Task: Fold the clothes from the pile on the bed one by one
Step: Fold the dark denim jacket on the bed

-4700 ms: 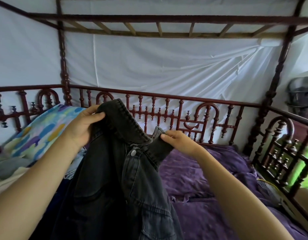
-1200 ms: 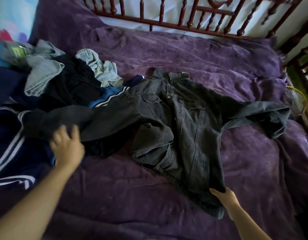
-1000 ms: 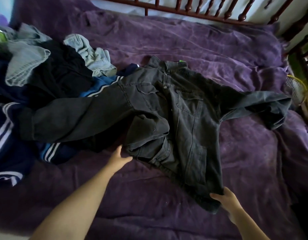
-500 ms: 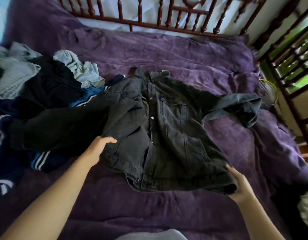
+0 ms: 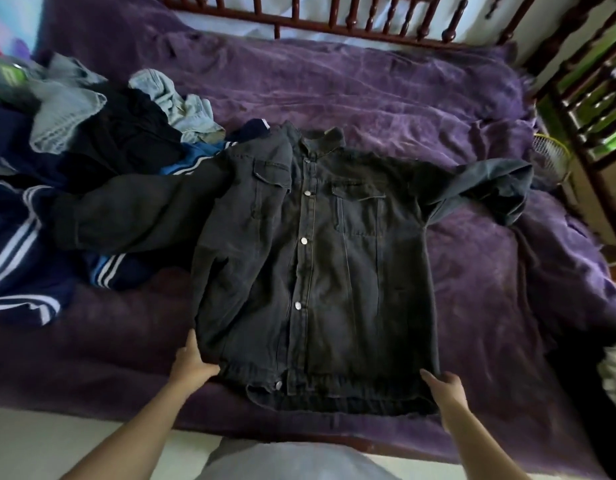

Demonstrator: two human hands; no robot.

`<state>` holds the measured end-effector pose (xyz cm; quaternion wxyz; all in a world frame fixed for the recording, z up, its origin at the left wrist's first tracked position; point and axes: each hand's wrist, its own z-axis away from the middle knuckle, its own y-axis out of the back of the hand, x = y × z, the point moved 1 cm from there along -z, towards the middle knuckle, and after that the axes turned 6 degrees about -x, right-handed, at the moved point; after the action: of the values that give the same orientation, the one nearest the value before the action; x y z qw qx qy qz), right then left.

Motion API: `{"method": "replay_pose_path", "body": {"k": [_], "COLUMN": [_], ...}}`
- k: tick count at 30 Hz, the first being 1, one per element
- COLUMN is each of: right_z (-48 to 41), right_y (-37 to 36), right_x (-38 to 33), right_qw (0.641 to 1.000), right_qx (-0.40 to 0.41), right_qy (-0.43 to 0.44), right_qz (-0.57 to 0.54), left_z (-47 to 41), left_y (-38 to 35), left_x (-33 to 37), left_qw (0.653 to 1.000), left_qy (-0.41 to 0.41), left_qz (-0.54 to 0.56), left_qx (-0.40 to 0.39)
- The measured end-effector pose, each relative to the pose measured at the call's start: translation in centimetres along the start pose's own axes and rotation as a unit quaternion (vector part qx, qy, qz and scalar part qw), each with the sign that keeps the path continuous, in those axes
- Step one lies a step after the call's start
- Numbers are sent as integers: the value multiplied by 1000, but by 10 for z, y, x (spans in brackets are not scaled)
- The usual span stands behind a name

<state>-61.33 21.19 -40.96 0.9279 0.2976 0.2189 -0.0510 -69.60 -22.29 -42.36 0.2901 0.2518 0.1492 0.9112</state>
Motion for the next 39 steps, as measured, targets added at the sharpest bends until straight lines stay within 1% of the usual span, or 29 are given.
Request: {"method": "replay_pose_path", "body": {"k": [1, 2, 3, 4, 5, 6, 7, 8, 11, 13, 16, 18, 19, 20, 22, 23, 24, 25, 26, 28, 31, 32, 33, 34, 35, 36, 37, 38, 39], "right_z": [2, 3, 3, 4, 4, 6, 8, 12, 21, 28, 38, 37, 35, 33, 29, 27, 32, 39, 49, 72, 110, 122, 132, 139, 143, 144, 143, 138, 133], "right_y": [-3, -5, -5, -4, -2, 0, 3, 6, 26, 48, 88, 109, 112, 111, 94, 79, 61, 39, 16, -35, -108, -127, -142, -153, -159, -159, -156, -151, -144], "right_x": [4, 6, 9, 11, 11, 10, 6, 0, -19, -28, -32, -27, -24, -20, -10, -2, 3, 5, 3, -3, -14, -18, -23, -28, -34, -40, -47, -52, -57], "right_qw": [1000, 1000, 1000, 999, 999, 1000, 1000, 998, 980, 966, 947, 944, 950, 963, 996, 993, 978, 964, 951, 924, 849, 823, 807, 810, 836, 874, 913, 940, 952], "right_qx": [-10, -14, -9, 5, 18, 18, 2, -29, -115, -151, -145, -118, -107, -90, -23, 25, 61, 75, 65, -24, -171, -205, -223, -222, -202, -167, -136, -116, -110], "right_qy": [5, 11, 18, 19, 16, 8, 1, -9, -31, -52, -97, -120, -128, -126, -81, -53, -34, -9, 34, 156, 333, 371, 398, 413, 412, 388, 345, 301, 276], "right_qz": [-1, 5, 22, 36, 37, 19, -18, -62, -157, -203, -270, -283, -265, -222, -24, 99, 196, 256, 300, 349, 373, 378, 375, 351, 302, 239, 171, 110, 74], "left_z": [-3, -7, -8, -9, -11, -13, -15, -14, -6, 10, 37, 54, 60, 64, 66, 65, 64, 64, 66, 78, 100, 106, 111, 114, 114, 112, 108, 102, 95], "left_y": [-2, -3, -5, -5, -7, -9, -11, -13, -12, -4, 13, 18, 18, 15, 2, -6, -15, -22, -29, -40, -55, -59, -62, -64, -64, -62, -60, -57, -56], "left_x": [-6, -11, -14, -15, -16, -16, -13, -9, 12, 29, 39, 35, 31, 26, 16, 13, 11, 12, 14, 25, 46, 53, 61, 68, 71, 72, 70, 64, 55], "left_qw": [999, 999, 999, 994, 979, 956, 935, 923, 914, 895, 869, 866, 876, 891, 915, 922, 930, 939, 945, 943, 936, 933, 927, 919, 911, 912, 919, 930, 943], "left_qy": [-25, -40, -35, -12, 15, 41, 57, 67, 75, 59, 56, 81, 96, 108, 115, 105, 86, 62, 37, -1, -47, -57, -67, -77, -93, -113, -133, -148, -149], "left_qz": [-25, -18, 28, 111, 202, 289, 351, 379, 397, 435, 471, 470, 452, 423, 379, 370, 358, 338, 318, 317, 335, 346, 364, 385, 400, 395, 371, 336, 295], "left_qx": [10, 14, 14, 15, 16, 14, 3, -9, -30, -74, -139, -149, -139, -121, -73, -45, -12, 25, 63, 104, 93, 80, 63, 44, 24, 6, -5, -14, -23]}}
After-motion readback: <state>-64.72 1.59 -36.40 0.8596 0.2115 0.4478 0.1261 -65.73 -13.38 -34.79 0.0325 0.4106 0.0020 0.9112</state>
